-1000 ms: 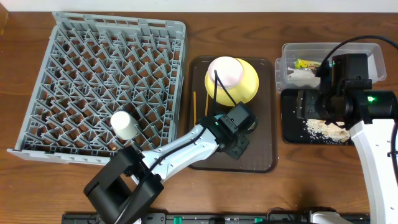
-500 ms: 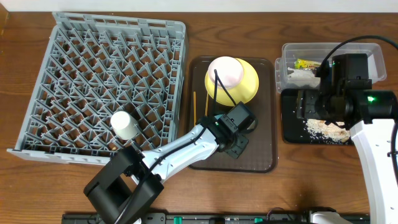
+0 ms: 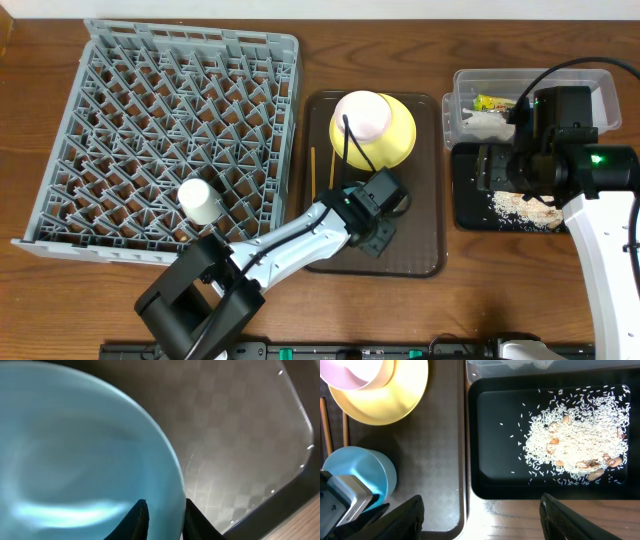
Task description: Sort waste into correct bins and load items into the dishwasher
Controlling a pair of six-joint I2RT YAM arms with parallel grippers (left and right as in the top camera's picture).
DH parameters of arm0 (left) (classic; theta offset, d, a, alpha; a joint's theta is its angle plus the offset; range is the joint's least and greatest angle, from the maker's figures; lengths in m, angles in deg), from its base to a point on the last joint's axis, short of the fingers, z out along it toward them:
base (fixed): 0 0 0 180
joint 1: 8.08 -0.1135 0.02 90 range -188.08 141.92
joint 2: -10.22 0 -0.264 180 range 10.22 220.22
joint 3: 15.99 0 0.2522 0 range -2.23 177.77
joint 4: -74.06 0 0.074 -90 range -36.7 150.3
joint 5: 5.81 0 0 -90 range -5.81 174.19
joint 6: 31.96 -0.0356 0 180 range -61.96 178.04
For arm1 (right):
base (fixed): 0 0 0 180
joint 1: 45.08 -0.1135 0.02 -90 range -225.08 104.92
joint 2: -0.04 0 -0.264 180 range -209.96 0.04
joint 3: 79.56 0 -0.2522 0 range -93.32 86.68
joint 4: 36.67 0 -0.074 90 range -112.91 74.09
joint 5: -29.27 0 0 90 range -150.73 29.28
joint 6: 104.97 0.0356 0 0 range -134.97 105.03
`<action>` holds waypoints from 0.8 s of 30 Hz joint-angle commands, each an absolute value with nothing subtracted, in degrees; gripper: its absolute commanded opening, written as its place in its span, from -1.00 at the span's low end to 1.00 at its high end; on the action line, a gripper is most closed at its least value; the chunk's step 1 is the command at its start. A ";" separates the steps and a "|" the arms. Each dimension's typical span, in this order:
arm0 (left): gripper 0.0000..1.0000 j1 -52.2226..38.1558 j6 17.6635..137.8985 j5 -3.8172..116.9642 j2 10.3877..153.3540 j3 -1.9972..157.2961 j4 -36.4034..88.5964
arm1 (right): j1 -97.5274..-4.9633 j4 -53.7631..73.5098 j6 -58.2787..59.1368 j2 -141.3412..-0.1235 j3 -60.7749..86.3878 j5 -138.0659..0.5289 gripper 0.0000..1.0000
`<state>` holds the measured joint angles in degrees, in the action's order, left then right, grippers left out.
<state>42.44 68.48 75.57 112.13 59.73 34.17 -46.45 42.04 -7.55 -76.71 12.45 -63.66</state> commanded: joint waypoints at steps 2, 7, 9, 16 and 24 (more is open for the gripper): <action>-0.63 42.53 68.17 76.31 113.01 59.14 34.06 | -46.01 42.12 -6.87 -76.36 11.57 -63.12 0.44; -0.88 42.46 68.17 76.29 111.21 60.32 32.71 | -46.01 42.23 -6.87 -76.36 11.57 -63.12 0.44; -0.88 42.35 68.15 76.29 109.22 61.85 30.68 | -46.01 42.23 -6.87 -76.36 11.57 -63.12 0.44; -0.88 37.35 68.13 76.27 96.83 67.35 24.36 | -46.01 42.23 -6.87 -76.36 11.57 -63.12 0.44; -0.88 17.63 67.41 62.61 85.64 69.13 23.48 | -46.01 42.32 -6.87 -76.36 11.57 -63.12 0.44</action>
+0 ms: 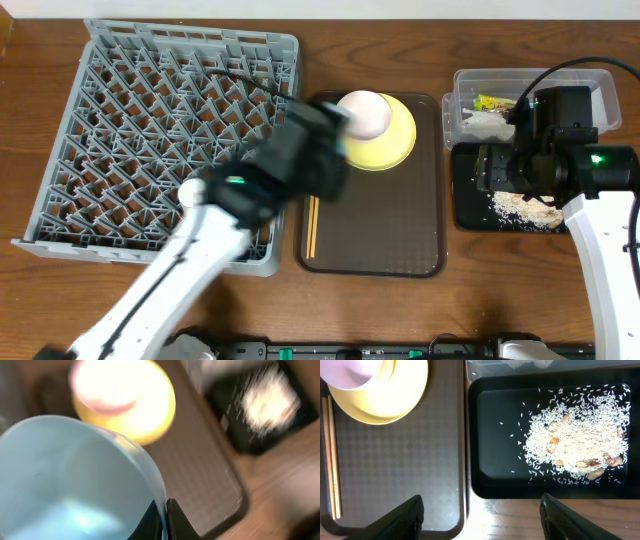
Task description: Sort waste into correct bins and load items into the dishwasher
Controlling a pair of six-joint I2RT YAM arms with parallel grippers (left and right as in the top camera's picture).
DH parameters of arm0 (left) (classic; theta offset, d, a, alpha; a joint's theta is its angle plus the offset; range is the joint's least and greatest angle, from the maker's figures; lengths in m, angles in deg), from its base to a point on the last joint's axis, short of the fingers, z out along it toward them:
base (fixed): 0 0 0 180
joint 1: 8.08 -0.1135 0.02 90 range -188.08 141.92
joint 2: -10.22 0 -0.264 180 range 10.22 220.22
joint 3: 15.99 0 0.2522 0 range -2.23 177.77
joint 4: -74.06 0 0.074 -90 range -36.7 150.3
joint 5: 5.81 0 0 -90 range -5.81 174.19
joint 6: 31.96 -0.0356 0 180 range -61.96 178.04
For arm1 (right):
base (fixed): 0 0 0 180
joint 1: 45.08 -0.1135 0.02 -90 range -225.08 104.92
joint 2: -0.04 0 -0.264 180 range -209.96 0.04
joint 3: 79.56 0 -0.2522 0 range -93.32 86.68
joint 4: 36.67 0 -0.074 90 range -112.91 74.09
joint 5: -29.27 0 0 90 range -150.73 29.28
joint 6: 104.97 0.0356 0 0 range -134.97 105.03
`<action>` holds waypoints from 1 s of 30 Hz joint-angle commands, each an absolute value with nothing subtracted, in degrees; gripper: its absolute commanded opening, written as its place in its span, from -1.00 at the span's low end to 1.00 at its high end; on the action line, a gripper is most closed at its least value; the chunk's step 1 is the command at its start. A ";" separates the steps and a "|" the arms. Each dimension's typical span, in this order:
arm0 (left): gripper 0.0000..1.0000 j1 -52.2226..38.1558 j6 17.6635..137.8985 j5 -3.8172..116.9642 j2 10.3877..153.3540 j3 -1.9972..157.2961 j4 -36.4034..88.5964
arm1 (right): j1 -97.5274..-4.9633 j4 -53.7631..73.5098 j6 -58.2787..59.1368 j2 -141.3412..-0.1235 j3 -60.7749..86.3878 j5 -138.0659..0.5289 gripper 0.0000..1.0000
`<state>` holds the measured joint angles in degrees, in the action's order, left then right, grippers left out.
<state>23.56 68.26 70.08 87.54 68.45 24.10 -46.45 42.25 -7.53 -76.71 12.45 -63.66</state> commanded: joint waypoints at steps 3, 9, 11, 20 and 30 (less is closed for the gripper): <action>-0.87 9.15 67.48 57.45 85.01 69.41 23.40 | -46.01 42.23 -6.87 -76.36 11.57 -63.12 0.44; -0.88 0.37 68.00 54.67 85.60 70.55 23.20 | -46.01 42.30 -6.85 -76.36 11.57 -63.14 0.44; -0.88 -1.62 67.93 54.80 85.68 70.57 23.40 | -46.01 42.28 -6.85 -76.36 11.57 -63.12 0.45; -0.88 -3.85 67.06 54.80 85.84 72.45 26.22 | -46.01 42.30 -6.87 -76.36 11.57 -63.12 0.45; -0.88 -5.01 68.28 48.33 91.17 72.64 33.04 | -46.01 42.63 -6.87 -76.36 11.57 -63.12 0.45</action>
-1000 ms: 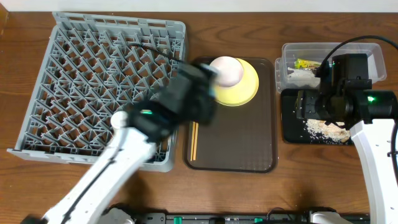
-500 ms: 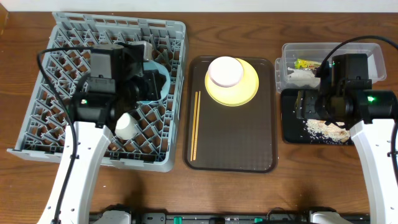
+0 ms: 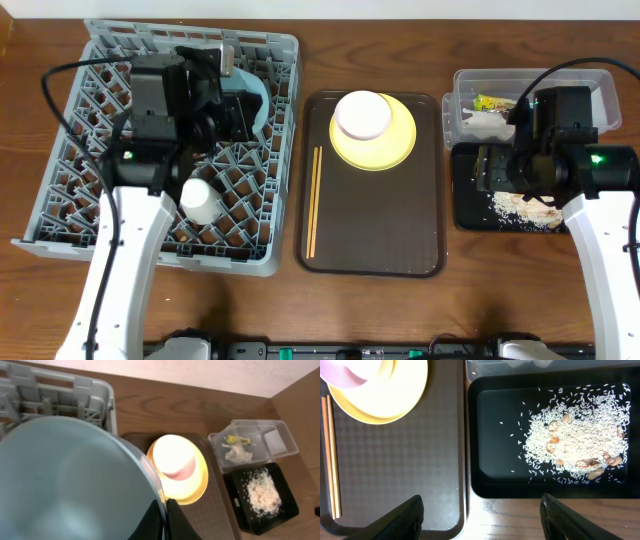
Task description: Sort waste into correct bins and load items into the dishwasher
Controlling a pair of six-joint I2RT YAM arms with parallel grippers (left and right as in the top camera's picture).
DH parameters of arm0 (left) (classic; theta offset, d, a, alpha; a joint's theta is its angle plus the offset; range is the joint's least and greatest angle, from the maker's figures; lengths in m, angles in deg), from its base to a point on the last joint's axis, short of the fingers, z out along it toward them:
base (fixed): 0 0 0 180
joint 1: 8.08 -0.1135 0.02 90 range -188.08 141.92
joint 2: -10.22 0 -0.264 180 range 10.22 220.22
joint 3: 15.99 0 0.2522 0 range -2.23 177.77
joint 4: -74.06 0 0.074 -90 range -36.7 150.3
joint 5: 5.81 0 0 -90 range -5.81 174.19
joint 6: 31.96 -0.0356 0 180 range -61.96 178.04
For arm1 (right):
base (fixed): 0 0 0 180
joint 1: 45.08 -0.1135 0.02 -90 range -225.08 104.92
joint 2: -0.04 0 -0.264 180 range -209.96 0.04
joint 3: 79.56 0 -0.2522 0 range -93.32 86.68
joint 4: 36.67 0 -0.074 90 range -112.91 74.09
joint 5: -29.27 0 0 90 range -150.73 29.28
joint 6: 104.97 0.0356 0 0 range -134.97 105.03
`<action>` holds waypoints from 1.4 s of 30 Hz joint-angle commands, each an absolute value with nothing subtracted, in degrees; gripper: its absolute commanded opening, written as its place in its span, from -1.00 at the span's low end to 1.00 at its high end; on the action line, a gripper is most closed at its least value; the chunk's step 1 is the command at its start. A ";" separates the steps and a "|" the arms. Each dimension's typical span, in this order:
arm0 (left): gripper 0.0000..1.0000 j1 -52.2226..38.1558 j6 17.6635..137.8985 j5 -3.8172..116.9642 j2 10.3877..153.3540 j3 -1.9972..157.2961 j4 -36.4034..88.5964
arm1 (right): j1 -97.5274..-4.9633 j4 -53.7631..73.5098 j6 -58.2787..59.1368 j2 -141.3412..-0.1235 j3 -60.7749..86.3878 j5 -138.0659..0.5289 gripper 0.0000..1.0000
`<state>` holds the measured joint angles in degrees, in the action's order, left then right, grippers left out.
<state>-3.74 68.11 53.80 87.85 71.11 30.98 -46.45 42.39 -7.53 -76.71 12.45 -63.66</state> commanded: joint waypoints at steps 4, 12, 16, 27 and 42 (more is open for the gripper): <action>-0.88 -8.20 73.90 37.45 96.79 72.64 40.51 | -46.01 42.67 -6.87 -76.36 11.57 -63.12 0.45; -0.88 -18.78 81.33 20.33 108.63 72.64 50.15 | -46.01 42.87 -6.89 -76.36 11.57 -63.12 0.46; -0.88 -22.04 82.95 15.61 112.46 72.64 50.15 | -46.01 42.91 -6.87 -76.36 11.57 -63.12 0.45; -0.88 -31.39 83.87 10.08 116.63 71.49 43.70 | -46.01 42.91 -6.87 -76.36 11.57 -63.12 0.46; -0.12 -36.55 76.79 14.76 116.46 71.20 28.45 | -46.01 42.91 -6.87 -76.36 11.57 -63.12 0.46</action>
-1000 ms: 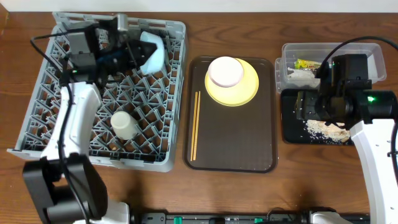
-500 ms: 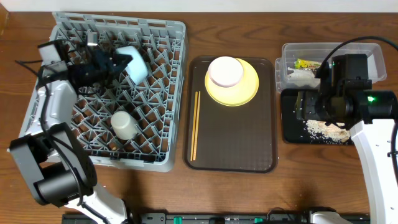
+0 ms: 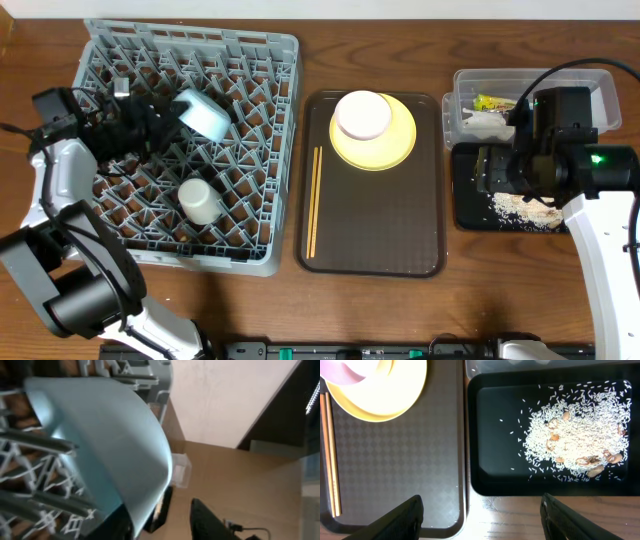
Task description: Sort waste into correct bins and load items into the dishwasher
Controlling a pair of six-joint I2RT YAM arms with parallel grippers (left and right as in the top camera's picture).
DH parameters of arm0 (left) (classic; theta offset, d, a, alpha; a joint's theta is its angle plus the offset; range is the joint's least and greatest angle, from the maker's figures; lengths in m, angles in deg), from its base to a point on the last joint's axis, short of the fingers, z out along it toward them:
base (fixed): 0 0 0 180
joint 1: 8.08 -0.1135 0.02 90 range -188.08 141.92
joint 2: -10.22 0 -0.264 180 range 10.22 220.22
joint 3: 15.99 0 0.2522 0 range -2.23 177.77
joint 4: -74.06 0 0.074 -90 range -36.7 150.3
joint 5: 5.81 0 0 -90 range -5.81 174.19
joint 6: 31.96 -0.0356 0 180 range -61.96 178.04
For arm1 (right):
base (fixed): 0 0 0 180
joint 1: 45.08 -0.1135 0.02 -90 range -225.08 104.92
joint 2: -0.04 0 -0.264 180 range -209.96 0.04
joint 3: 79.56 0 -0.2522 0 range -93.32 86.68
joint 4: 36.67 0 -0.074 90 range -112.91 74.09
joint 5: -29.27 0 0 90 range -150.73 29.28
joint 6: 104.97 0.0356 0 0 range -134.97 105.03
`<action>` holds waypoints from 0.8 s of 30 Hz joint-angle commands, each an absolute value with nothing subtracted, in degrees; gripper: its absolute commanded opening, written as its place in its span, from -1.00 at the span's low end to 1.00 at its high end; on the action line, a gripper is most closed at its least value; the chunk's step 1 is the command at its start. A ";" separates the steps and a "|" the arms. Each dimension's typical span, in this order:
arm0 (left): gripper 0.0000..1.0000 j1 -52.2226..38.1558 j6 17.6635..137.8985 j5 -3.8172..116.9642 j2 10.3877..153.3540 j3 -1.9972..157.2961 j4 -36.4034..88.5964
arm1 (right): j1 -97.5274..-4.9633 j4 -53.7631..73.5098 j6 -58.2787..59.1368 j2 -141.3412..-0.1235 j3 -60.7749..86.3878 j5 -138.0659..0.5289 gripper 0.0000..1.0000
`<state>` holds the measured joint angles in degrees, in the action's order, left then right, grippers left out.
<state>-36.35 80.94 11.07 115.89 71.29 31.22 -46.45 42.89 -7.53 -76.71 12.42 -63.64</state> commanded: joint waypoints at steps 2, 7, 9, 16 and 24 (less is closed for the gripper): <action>0.14 -36.70 75.37 21.14 115.98 71.20 24.56 | -46.01 42.93 -6.87 -76.36 11.57 -63.12 0.46; 0.29 -36.79 72.57 31.20 112.42 71.25 20.21 | -46.01 42.89 -6.89 -76.36 11.57 -63.10 0.46; 0.33 -36.79 72.63 33.10 109.64 71.25 20.03 | -46.01 42.89 -6.89 -76.36 11.57 -63.10 0.46; 0.57 -34.74 72.63 36.84 96.90 71.25 20.07 | -46.01 42.89 -6.87 -76.36 11.57 -63.07 0.46; 0.77 -8.95 66.34 58.39 91.17 71.25 24.21 | -45.86 44.37 -4.38 -76.36 11.57 -59.45 0.41</action>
